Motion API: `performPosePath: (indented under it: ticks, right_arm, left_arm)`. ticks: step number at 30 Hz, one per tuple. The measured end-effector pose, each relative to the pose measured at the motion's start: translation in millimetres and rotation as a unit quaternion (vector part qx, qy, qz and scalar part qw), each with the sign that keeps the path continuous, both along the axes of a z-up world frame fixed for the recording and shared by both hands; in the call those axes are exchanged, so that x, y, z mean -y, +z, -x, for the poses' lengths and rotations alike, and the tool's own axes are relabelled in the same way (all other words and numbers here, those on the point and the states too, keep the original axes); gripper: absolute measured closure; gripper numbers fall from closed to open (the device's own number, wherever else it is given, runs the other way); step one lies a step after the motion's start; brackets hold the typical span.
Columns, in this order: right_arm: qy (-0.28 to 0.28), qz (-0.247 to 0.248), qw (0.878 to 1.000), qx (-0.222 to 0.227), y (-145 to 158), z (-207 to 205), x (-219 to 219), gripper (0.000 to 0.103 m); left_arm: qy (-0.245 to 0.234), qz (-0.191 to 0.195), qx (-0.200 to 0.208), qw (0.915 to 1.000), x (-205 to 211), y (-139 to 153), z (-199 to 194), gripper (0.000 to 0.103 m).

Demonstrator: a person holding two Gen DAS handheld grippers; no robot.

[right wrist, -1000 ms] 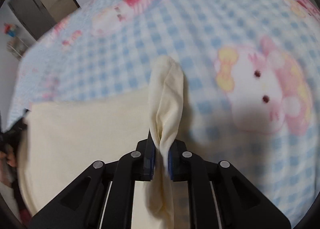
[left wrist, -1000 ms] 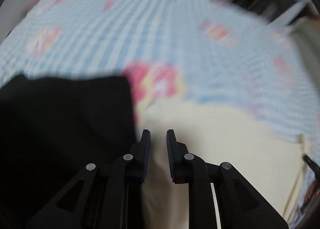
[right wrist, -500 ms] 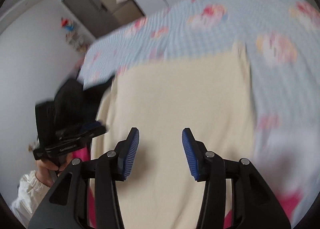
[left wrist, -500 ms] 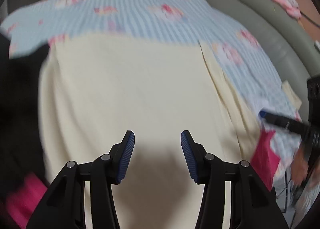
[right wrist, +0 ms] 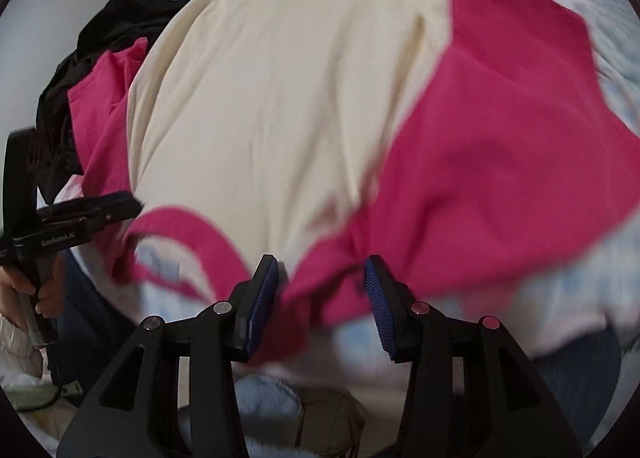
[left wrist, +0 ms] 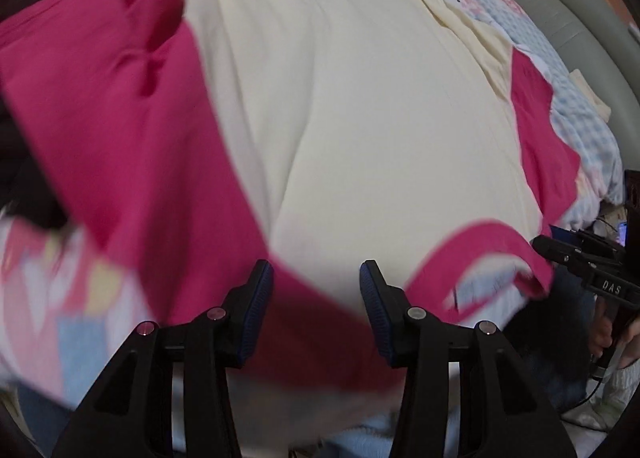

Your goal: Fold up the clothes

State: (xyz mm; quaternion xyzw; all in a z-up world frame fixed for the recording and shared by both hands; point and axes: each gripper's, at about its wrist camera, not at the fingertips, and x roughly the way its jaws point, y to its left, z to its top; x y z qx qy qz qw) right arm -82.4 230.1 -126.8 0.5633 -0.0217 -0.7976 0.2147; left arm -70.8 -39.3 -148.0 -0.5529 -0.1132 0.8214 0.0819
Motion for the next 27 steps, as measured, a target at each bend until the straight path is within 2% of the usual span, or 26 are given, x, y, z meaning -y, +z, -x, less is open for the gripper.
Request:
performPosePath:
  ticks: [2, 4, 5, 6, 8, 10, 11, 14, 15, 16, 17, 19, 21, 23, 24, 27]
  right_arm:
    - [-0.021, 0.012, 1.0, 0.016, 1, -10, -7, 0.057]
    - [-0.034, 0.032, 0.999, 0.023, 1, -14, -12, 0.057]
    - [-0.042, 0.043, 0.998, 0.025, 0, -16, -15, 0.057]
    - [-0.05, 0.057, 0.997, 0.02, 2, -16, -18, 0.057]
    - [-0.069, 0.098, 0.993, 0.004, 8, -16, -22, 0.057]
    - [-0.087, 0.125, 0.988, -0.01, 9, -14, -20, 0.052]
    - [-0.085, 0.113, 0.99, -0.001, 1, -15, -14, 0.048]
    - [-0.073, 0.065, 0.994, 0.046, -35, -14, 2, 0.051]
    - [-0.077, 0.069, 0.993, 0.058, -41, -17, 0, 0.052]
    - [-0.083, 0.077, 0.991, 0.068, -46, -21, -3, 0.052]
    - [-0.088, 0.085, 0.989, 0.079, -51, -25, -7, 0.052]
    - [-0.096, 0.104, 0.988, 0.068, -46, -31, -14, 0.051]
    - [-0.105, 0.132, 0.985, 0.047, -37, -33, -18, 0.051]
    - [-0.114, 0.152, 0.981, 0.03, -31, -32, -21, 0.051]
    - [-0.124, 0.162, 0.979, 0.027, -31, -29, -24, 0.051]
    - [-0.158, 0.196, 0.967, 0.039, -35, -27, -34, 0.05]
  left_arm:
    - [0.037, -0.029, -0.01, 0.9988, 16, 7, -12, 0.056]
    - [0.098, -0.071, -0.013, 0.9925, 38, 8, -23, 0.062]
    - [0.115, -0.087, -0.016, 0.9894, 44, 8, -29, 0.062]
    - [0.121, -0.1, -0.02, 0.9874, 45, 8, -34, 0.062]
    - [0.105, -0.136, -0.026, 0.9848, 40, 6, -38, 0.062]
    - [0.083, -0.128, -0.019, 0.9881, 18, 4, -42, 0.061]
    - [0.075, -0.105, -0.011, 0.9916, 8, 1, -43, 0.061]
    - [0.062, -0.051, 0.028, 0.9964, -4, -16, -46, 0.065]
    - [0.062, -0.05, 0.034, 0.9962, -2, -19, -48, 0.067]
    - [0.065, -0.069, 0.034, 0.995, 2, -18, -51, 0.067]
    - [0.068, -0.096, 0.032, 0.9925, 8, -18, -54, 0.068]
    - [0.081, -0.152, 0.029, 0.9847, 20, -18, -59, 0.067]
    - [0.108, -0.209, 0.029, 0.9716, 33, -25, -62, 0.066]
    - [0.134, -0.265, 0.029, 0.9545, 45, -33, -65, 0.064]
    - [0.146, -0.279, 0.027, 0.9488, 50, -35, -66, 0.064]
    - [0.176, -0.294, 0.022, 0.9392, 59, -42, -69, 0.064]
